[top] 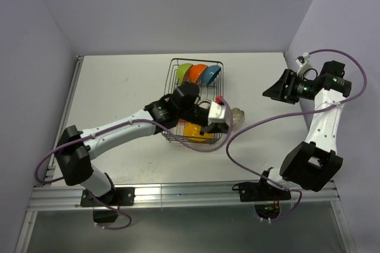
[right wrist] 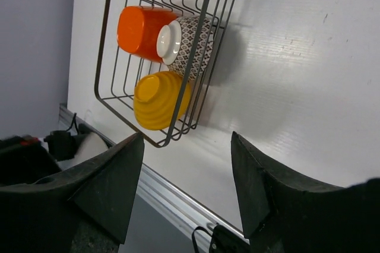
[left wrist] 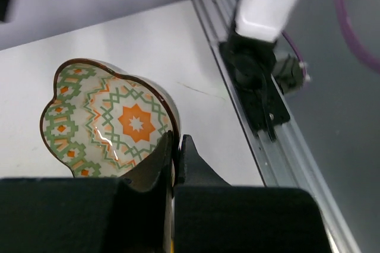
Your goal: Load the bowls into the dish rack
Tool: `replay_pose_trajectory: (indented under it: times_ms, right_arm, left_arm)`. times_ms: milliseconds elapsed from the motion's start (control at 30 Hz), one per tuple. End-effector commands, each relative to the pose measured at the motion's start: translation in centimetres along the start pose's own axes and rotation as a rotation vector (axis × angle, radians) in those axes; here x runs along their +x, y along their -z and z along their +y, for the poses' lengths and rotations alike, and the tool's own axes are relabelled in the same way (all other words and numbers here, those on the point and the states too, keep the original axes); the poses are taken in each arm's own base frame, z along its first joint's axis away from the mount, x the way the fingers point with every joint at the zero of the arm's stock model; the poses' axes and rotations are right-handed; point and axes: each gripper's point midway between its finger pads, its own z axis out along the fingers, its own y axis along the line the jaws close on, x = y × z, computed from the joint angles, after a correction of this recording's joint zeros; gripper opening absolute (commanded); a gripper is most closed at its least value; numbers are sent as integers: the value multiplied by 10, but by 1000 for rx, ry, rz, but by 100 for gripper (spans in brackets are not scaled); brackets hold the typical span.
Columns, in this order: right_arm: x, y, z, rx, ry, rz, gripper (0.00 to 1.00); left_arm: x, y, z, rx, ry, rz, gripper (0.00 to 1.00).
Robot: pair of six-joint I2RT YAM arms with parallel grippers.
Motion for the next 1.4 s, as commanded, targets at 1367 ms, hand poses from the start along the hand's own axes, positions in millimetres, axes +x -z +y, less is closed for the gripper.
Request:
replay_pose_trajectory:
  times_ms: [1367]
  right_arm:
    - [28,-182,230,-484,64,331,86]
  left_arm:
    - [9,173,108,-909,279,-341,0]
